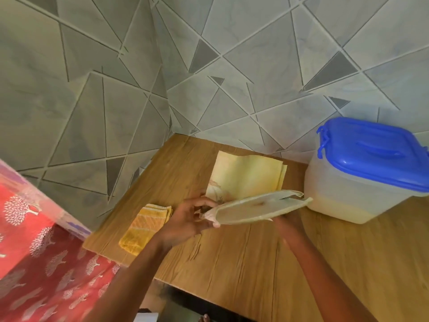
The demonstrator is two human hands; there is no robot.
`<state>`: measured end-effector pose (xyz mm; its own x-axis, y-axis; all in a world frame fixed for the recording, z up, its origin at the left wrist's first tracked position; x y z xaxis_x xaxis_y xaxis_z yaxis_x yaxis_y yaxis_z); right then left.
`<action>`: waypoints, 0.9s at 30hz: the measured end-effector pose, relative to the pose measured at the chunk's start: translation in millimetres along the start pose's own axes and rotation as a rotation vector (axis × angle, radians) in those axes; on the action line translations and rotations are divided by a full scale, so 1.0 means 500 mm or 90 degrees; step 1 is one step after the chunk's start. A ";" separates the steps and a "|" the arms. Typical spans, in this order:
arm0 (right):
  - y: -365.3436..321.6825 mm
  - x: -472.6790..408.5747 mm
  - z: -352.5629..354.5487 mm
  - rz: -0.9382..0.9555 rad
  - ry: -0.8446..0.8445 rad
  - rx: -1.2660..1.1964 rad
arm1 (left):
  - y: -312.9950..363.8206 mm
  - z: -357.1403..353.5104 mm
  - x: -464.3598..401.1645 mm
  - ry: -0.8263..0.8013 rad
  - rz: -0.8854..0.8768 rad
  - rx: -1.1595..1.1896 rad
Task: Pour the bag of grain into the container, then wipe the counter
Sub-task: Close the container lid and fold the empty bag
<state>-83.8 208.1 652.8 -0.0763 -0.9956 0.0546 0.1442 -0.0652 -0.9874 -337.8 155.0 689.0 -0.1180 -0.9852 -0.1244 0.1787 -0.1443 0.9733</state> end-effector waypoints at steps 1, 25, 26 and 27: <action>-0.008 0.004 -0.003 0.020 -0.014 0.000 | 0.004 0.009 0.002 0.043 -0.005 0.006; -0.004 0.150 -0.029 0.047 -0.418 -0.009 | -0.004 -0.029 0.286 0.329 0.096 0.009; -0.004 0.162 -0.043 0.050 -0.436 -0.006 | -0.004 -0.022 0.309 0.354 0.094 -0.001; -0.007 0.173 -0.055 0.052 -0.445 0.001 | -0.004 -0.014 0.330 0.374 0.094 -0.012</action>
<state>-118.1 124.1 657.0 0.5871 -0.8070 0.0631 0.1237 0.0124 -0.9922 -350.8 -8.0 665.0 0.4678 -0.8802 -0.0798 0.1698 0.0009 0.9855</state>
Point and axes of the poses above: each hand's wrist, its own x-axis away from the middle knuckle, its own z-axis out of the back of the hand, y = z × x, the point moved 9 cm from there along -x, towards the middle knuckle, and after that the axes turned 5 degrees about y, right-handed, at the moved point
